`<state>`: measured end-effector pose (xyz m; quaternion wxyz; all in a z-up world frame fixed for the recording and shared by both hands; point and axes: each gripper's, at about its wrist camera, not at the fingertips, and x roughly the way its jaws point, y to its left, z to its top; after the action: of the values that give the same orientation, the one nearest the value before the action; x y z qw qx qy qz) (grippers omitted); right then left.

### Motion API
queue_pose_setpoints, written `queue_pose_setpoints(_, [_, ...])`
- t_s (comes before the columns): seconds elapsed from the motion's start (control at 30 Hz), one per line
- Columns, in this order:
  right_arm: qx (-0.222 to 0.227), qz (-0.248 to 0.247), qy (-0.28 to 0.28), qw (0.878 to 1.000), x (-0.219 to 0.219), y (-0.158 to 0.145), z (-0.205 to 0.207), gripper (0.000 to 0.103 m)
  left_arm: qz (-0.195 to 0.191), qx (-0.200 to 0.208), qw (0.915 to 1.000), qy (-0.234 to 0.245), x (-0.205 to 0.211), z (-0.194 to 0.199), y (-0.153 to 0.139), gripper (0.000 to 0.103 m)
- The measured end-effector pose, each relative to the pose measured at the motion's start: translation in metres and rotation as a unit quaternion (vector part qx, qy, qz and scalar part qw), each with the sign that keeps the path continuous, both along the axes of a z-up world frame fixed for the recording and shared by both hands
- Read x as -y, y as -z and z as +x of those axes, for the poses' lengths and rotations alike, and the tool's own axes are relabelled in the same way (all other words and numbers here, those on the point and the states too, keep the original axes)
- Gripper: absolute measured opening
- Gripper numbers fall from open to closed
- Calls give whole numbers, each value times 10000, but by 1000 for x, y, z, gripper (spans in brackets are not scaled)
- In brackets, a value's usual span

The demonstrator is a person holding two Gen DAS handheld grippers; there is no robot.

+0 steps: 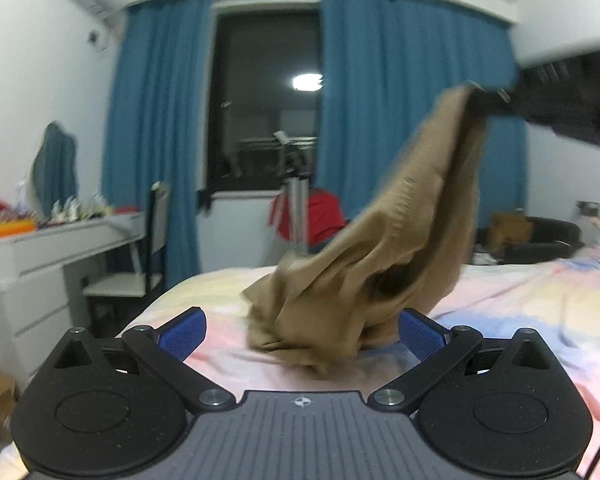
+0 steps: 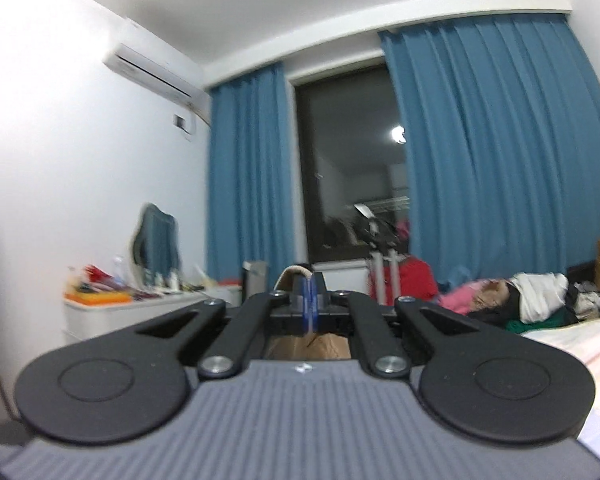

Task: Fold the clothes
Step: 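Grasp the shirt hem with the left gripper while the right gripper holds the shirt raised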

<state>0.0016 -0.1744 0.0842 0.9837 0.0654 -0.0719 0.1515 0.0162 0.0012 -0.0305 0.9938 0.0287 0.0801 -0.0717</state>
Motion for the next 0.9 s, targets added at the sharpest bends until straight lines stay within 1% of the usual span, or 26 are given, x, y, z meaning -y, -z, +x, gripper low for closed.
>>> queue_pose_setpoints(0.07, [-55, 106, -141, 9998, 2, -2, -8, 5, 125, -1, 9999, 87, 9, -1, 3, 103])
queue_pose_setpoints(0.13, [-181, 105, -204, 9996, 1, 3, -5, 5, 274, -30, 9995, 137, 18, 0, 8, 103])
queue_pose_setpoints(0.27, [-637, 177, -422, 9969, 2, 21, 6, 5, 543, -105, 9984, 151, 36, 8, 20, 103])
queue_pose_setpoints(0.33, [-840, 361, -579, 9941, 6, 28, 13, 5, 673, -188, 9975, 118, 45, 15, 26, 103])
queue_pose_setpoints(0.4, [-981, 434, -599, 9924, 7, 33, 19, 5, 810, -354, 9960, 111, 55, 26, 34, 103])
queue_pose_setpoints(0.47, [-1070, 410, -478, 9923, 7, 37, 24, 5, 884, -600, 9940, 218, 61, 37, 44, 103])
queue_pose_setpoints(0.53, [-1201, 489, -314, 9911, 11, 43, 31, 5, 986, -889, 9908, 261, 67, 48, 55, 102])
queue_pose_setpoints(0.63, [-1406, 544, 31, 9886, 20, 52, 41, 5, 1263, -1351, 9826, 141, 74, 65, 73, 96])
queue_pose_setpoints(0.7, [-1535, 587, 231, 9861, 27, 59, 47, 5, 1360, -1689, 9762, -23, 76, 78, 85, 88])
queue_pose_setpoints(0.77, [-1709, 691, 309, 9824, 31, 67, 54, 5, 1269, -1927, 9730, -56, 73, 90, 93, 69])
queue_pose_setpoints(0.8, [-1788, 728, 335, 9806, 32, 71, 57, 5, 1183, -2007, 9725, -36, 71, 95, 95, 63])
queue_pose_setpoints(0.83, [-1871, 701, 388, 9791, 32, 75, 61, 5, 1085, -2051, 9727, -1, 66, 99, 95, 48])
queue_pose_setpoints(0.87, [-1973, 610, 477, 9773, 31, 78, 65, 5, 947, -2078, 9736, 24, 58, 101, 93, 36])
queue_pose_setpoints(0.9, [-2075, 519, 565, 9752, 29, 82, 70, 5, 755, -2106, 9746, 36, 50, 102, 90, 32])
